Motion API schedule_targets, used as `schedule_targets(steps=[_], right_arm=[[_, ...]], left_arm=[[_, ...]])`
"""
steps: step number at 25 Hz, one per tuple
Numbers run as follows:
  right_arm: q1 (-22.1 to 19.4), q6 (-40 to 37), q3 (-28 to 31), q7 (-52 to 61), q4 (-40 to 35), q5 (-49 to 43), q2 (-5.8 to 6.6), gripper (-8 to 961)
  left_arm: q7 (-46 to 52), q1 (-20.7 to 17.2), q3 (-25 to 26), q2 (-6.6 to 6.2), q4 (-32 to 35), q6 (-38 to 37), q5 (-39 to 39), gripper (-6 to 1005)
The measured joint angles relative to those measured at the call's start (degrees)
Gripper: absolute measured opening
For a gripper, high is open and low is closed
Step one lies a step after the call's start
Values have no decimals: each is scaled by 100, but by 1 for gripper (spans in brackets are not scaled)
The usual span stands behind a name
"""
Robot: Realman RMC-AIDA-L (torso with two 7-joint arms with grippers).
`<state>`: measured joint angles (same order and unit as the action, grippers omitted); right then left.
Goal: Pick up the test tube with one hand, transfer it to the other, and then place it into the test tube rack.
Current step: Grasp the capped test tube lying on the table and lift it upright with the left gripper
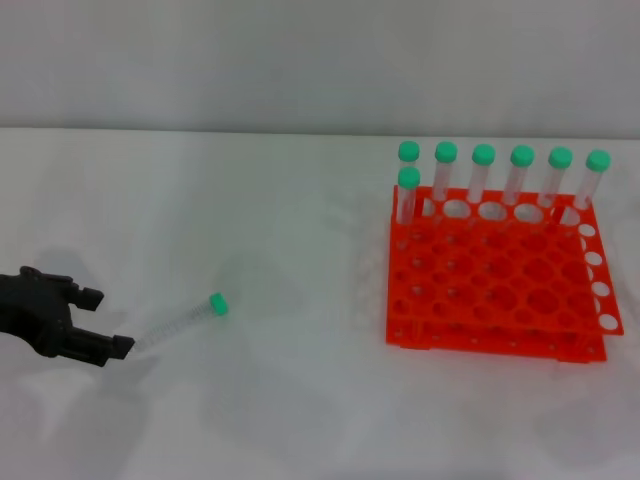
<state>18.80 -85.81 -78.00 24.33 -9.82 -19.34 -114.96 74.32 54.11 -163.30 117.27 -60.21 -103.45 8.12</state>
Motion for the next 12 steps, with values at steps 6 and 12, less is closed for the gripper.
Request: schedule_targets(steps=[6, 12], right_arm=[[0, 25, -40, 67, 16, -6, 0, 827], [3, 32, -97, 109, 4, -8, 0, 826]], left_arm=[[-91, 15, 0, 20, 462, 650, 178, 879], [-169, 22, 0, 37, 799, 992, 262, 876]])
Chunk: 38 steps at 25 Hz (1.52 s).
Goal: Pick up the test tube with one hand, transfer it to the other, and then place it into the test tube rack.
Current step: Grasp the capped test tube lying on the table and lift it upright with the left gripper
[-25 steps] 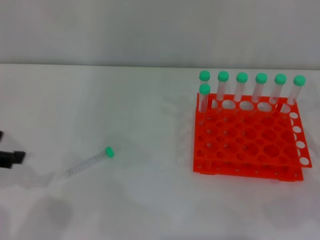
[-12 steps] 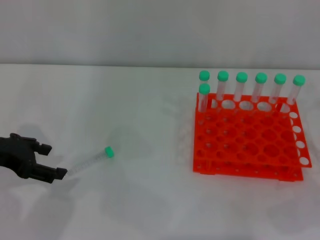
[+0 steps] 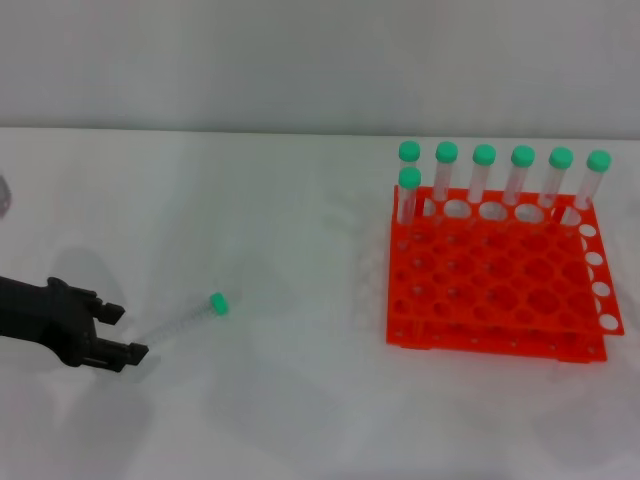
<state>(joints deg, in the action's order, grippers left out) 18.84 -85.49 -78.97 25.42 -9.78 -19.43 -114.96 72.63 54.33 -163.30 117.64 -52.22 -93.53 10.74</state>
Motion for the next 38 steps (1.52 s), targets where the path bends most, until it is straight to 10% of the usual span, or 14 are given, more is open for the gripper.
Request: schedule_targets(steps=[7, 38], right_arm=[[0, 6, -52, 49, -46, 0, 0, 826], [-46, 32, -28, 125, 10, 45, 0, 826]], left_arm=[[0, 8, 0, 66, 181, 322, 81, 666], [111, 108, 9, 72, 771, 1052, 397, 435]])
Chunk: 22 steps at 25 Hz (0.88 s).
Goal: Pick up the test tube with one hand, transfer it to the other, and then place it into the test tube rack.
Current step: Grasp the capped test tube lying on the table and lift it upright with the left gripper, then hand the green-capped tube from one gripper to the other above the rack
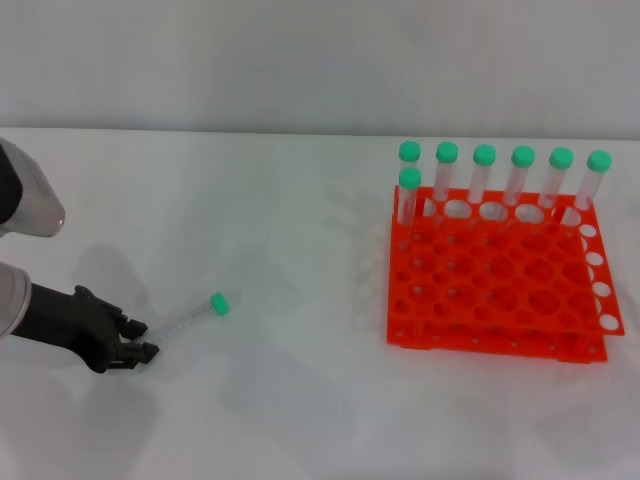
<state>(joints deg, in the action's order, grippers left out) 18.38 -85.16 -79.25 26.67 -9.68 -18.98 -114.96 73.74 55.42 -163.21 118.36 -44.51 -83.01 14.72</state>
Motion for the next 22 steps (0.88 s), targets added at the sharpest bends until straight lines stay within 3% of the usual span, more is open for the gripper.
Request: schedule_targets(steps=[12, 16, 22], right_arm=[[19, 14, -21, 44, 2, -32, -7, 825], [25, 18, -37, 60, -17, -40, -9, 825], [25, -49, -282, 66, -81, -55, -7, 826]], left_arm=[[-19, 36, -2, 12, -62, 42, -143, 207], [-60, 48, -1, 13, -144, -31, -291, 198], [-563, -46, 0, 17, -894, -1510, -1652, 198]])
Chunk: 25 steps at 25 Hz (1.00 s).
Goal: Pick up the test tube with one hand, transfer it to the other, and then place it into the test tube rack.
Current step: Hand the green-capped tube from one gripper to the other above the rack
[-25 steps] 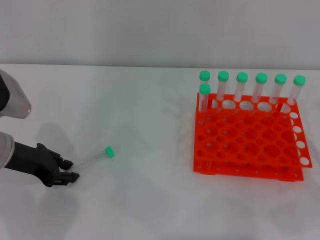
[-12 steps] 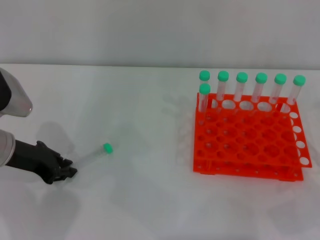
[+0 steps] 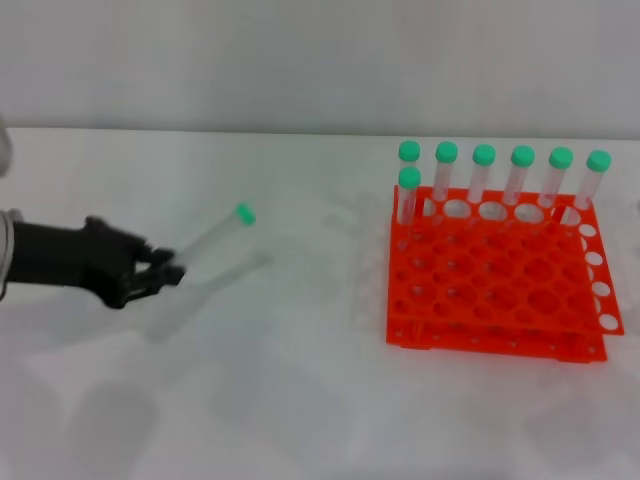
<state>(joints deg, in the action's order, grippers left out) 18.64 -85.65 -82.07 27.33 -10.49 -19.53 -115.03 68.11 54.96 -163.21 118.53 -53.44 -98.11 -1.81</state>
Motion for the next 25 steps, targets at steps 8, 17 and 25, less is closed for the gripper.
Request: schedule_targets(steps=[8, 17, 25], right_arm=[[-62, -307, -601, 884, -427, -643, 198, 825], [196, -756, -641, 2216, -520, -1710, 153, 826], [376, -496, -868, 2372, -491, -1877, -18, 825]], left_arm=[[-783, -145, -1, 36, 141, -1546, -854, 206], [-1130, 121, -1, 38, 1374, -1341, -849, 216], [-656, 540, 0, 40, 2381, -260, -446, 224]])
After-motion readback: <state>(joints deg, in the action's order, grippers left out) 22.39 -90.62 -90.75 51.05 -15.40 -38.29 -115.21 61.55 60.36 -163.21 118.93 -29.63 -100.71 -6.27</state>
